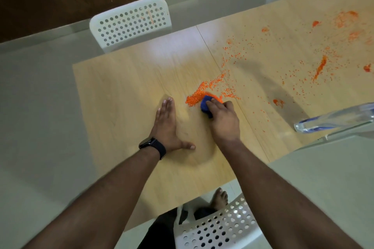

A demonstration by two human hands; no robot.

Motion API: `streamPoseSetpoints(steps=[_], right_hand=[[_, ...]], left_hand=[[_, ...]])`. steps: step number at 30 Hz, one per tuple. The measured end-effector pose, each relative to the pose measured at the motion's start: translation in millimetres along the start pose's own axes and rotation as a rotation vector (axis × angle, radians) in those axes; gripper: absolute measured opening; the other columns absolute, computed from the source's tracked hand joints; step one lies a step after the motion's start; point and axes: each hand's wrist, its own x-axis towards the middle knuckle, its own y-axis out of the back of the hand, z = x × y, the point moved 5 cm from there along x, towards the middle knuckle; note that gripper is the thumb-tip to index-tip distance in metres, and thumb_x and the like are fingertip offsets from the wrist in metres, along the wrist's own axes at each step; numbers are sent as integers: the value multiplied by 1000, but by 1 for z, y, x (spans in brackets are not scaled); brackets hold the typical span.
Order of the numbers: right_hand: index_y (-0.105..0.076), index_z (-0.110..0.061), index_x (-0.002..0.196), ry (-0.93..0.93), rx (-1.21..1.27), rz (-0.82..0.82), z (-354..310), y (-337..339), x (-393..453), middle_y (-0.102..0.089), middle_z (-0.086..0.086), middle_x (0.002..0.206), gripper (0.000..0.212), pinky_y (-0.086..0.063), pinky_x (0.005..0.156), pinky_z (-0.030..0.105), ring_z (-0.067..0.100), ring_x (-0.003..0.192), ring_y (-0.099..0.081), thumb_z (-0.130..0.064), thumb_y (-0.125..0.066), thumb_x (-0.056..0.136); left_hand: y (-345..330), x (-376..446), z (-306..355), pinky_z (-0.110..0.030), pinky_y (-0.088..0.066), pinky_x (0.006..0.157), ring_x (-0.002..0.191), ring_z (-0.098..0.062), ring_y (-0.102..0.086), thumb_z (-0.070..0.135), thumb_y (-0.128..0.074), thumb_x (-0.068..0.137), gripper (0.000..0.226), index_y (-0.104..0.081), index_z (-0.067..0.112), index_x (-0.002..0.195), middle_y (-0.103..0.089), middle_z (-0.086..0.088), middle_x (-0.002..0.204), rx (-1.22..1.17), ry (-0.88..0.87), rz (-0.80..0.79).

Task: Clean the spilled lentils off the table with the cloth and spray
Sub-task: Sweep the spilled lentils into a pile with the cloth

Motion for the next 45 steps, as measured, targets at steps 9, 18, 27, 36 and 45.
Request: streamPoseSetpoints(steps=[9,18,27,36,45], right_hand=[[-66,-17,137,262,44,-113,-59,-23,-50,-65,1,142,71,-56,85,37,26,109,-54,-28,-88,70],[-66,-14,135,27,-2,9,-34,-14,31,-65,6,142,47,-52,90,44,35,109,-54,-8,-49,92],[-58,-18,143,-112,70,33,-19,5,13,-59,-4,148,62,-52,85,39,26,112,-48,0,-59,84],[-57,-15,143,127,-46,-149,-82,-36,58,-59,6,148,53,-54,94,47,33,122,-49,-17,-67,91],[-56,-13,141,-214,-42,30,-27,-8,93,-60,5,146,46,-50,96,41,32,122,-46,-4,-41,98]], left_hand=[[12,6,-19,-37,9,129,158,-15,20,72,-93,46,173,21,13,162,17,-4,173,-44,-38,4],[22,31,-12,-40,10,129,157,-18,24,88,-82,40,179,25,10,160,22,-4,172,58,-36,9],[30,50,-6,-32,16,124,156,-14,24,80,-89,42,178,26,13,160,25,1,170,2,-17,4],[39,71,-17,-32,9,128,158,-12,17,68,-91,50,168,23,15,161,17,0,173,-56,-39,41],[50,96,-8,-32,14,126,155,-10,25,82,-89,35,183,30,19,159,26,5,170,-55,-23,-1]])
